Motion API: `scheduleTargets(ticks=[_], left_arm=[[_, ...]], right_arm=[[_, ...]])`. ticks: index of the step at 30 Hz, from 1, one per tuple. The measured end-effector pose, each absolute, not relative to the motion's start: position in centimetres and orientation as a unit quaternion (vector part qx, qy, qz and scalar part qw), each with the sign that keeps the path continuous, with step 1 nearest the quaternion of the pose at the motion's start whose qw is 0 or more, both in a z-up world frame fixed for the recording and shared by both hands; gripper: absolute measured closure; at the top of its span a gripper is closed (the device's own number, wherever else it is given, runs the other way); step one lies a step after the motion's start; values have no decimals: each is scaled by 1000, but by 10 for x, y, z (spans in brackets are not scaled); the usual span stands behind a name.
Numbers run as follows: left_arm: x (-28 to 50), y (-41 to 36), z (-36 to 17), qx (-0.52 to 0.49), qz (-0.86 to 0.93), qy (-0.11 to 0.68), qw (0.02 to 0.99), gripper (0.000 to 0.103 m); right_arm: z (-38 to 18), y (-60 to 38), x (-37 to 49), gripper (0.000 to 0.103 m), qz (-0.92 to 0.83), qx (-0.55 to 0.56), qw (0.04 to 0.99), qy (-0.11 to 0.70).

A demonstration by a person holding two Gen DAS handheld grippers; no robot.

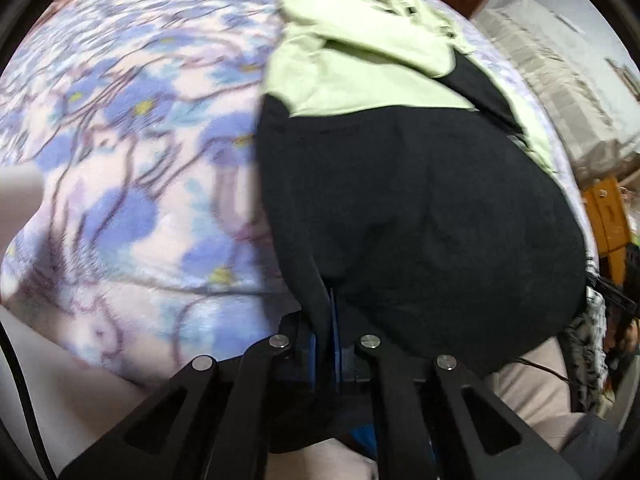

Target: Fold large clothes

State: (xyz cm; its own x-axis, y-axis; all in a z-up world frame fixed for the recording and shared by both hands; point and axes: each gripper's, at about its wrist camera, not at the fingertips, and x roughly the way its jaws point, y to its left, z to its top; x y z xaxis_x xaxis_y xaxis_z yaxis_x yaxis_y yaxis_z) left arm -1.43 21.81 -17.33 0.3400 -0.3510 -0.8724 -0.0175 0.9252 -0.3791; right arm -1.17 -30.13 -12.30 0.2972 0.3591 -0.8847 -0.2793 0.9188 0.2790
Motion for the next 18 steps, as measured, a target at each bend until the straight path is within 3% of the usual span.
scheduleTargets(ticks=[10,18], left_arm=[[37,232,-89,-324,-186,429,822,101],[131,231,-59,-364,-136,400,830,101]], right_arm=[[-24,-303,44,96,245,134,859,429],[13,-313,132,96,204,175,885,380]])
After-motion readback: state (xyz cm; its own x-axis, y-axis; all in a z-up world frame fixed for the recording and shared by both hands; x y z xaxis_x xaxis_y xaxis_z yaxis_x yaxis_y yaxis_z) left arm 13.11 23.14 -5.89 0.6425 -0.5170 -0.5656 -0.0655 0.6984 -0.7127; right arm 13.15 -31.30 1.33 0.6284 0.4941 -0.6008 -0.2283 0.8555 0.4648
